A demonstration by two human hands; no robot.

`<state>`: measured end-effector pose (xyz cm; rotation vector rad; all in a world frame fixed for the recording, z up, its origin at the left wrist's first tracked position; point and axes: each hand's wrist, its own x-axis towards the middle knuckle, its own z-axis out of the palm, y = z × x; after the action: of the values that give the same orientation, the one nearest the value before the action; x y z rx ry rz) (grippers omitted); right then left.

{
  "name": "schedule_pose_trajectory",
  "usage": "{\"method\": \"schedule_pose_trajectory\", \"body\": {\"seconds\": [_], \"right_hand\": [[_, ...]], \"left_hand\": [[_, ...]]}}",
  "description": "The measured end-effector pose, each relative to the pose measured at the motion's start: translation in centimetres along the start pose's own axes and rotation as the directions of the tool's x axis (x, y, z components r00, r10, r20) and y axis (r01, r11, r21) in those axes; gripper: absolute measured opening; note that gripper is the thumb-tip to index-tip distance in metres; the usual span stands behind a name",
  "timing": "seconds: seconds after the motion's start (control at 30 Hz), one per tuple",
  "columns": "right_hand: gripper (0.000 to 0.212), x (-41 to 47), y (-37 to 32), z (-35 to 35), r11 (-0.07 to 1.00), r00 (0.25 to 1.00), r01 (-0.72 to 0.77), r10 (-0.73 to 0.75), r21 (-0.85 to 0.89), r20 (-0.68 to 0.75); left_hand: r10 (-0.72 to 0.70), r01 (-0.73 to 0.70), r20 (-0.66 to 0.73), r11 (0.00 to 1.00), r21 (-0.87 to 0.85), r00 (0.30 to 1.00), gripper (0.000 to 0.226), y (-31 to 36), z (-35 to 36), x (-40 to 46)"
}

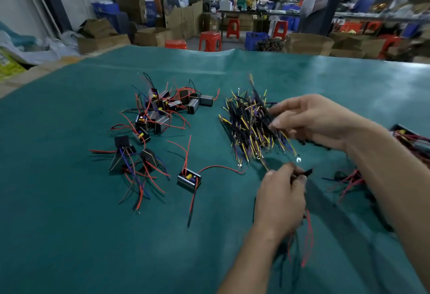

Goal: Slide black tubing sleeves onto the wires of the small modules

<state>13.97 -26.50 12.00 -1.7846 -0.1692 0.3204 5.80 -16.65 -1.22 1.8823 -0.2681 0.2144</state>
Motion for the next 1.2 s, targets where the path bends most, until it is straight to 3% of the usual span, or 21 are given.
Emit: {"method": "schedule_pose_trajectory", "body": {"seconds": [0.07,0.23,0.43,0.5,0.6,0.7,0.8,0.93,1.1,1.2], "right_hand": [[0.043,-2.2,1.3,-1.6,0.998,1.000,0.003,-0.001,0.064,-0.027],[0.015,-3.1,3.0,-2.5,1.000,0.992,0.002,0.001,0.027,-0.128],[0.013,3.8,1.2,3.1,0.979,0.991,0.025,-0.050,-0.201,-0.121],[0.009,6.5,1.3,5.1,0.926,0.990,-0.001,-0.054,-0.377,-0.134],[0.016,9.2,2.2,5.7,0.727,0.971,-0.092,-0.087,-0.680,-0.224],[0.030,10.1,3.1,5.1,0.614,0.910,-0.223,-0.148,-0.757,-0.388],[0.039,10.8,3.8,4.7,0.682,0.906,-0.237,-0.102,-0.692,-0.411],[0.049,10.8,3.9,4.2,0.872,0.875,-0.252,0.021,-0.419,-0.483],[0.032,10.0,3.3,3.1,0.961,0.831,-0.224,0.101,-0.161,-0.548],[0.020,9.8,2.1,2.4,0.981,0.888,-0.195,0.181,0.010,-0.423]], "left_hand": [[0.014,-0.014,-0.006,1.000,-0.001,1.000,0.010,0.0,-0.2,-0.1],[0.024,-0.024,0.009,1.000,0.008,1.000,0.009,0.1,-0.1,0.0],[-0.031,0.031,0.023,1.000,-0.003,0.999,0.007,0.7,0.1,-0.2],[-0.021,0.022,0.035,1.000,-0.022,0.999,0.007,0.9,-0.1,-0.3],[-0.011,0.011,0.059,1.000,0.011,0.998,0.009,1.0,-0.4,-0.3],[0.001,-0.003,0.073,1.000,0.027,0.997,0.013,1.1,-0.6,-0.3],[0.003,-0.007,0.077,0.999,0.051,0.997,0.012,0.8,-0.6,-0.4],[0.000,-0.003,0.071,0.999,0.044,0.997,0.015,0.6,-0.5,-0.3],[-0.021,0.020,0.048,1.000,0.020,0.999,0.008,0.4,-0.3,-0.3],[-0.029,0.029,0.041,1.000,0.007,0.999,0.008,0.4,-0.2,-0.3]]}}
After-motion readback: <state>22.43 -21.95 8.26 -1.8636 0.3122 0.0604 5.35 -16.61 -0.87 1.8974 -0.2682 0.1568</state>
